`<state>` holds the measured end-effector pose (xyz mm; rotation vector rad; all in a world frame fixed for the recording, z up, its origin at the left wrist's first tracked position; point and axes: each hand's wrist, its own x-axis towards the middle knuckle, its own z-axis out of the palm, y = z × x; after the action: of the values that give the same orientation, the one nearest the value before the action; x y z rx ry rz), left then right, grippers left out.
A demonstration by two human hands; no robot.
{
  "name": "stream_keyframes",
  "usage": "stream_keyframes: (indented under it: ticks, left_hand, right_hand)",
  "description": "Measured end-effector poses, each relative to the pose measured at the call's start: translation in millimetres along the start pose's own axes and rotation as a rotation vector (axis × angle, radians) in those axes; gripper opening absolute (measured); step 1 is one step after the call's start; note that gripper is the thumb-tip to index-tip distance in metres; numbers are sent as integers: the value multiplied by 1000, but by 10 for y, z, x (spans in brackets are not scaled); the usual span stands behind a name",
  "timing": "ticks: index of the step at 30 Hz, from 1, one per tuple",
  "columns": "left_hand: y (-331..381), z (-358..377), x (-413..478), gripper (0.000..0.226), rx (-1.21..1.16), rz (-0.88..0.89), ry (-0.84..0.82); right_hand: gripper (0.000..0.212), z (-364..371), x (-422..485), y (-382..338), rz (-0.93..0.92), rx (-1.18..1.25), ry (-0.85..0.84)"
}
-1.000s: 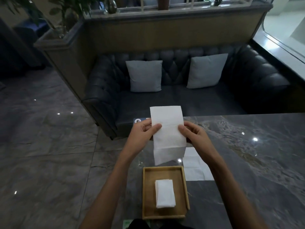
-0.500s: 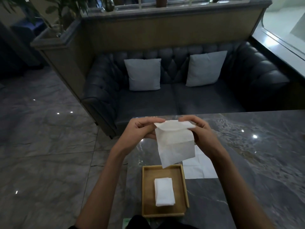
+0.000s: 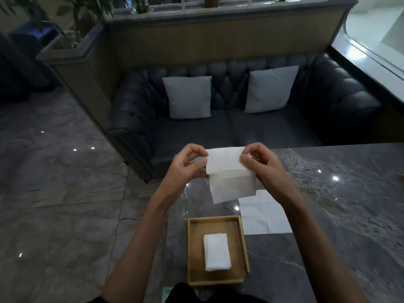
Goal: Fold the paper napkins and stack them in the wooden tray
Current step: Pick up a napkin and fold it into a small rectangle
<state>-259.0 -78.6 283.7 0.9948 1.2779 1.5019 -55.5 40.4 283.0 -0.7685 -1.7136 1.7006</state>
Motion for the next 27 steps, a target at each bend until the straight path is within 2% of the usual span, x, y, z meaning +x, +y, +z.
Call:
stream_keyframes:
  ticks: [4,6,10,14,19,27]
  left_hand:
    - [-6,60,10,51,13,-7,60]
    - [-2,54,4,62,-16,-40,42]
    - [-1,59,-7,37,96,-95,4]
    - [-7,98,-6,23,89,-85,74]
    - [5,100,28,21,129,-69,106]
    - [16,66,22,35,131,-46,117]
  right_hand:
    - [22,35,6,-17,2,-18,21]
    - [31,51,6,-32,-16,-5,29]
    - [47,43,15,-39,-42,-10,72]
    - [45,22,27,-31,32,45,49]
    - [31,65,7,51,108,11,-1]
    - [33,81,19,30,61,22,29]
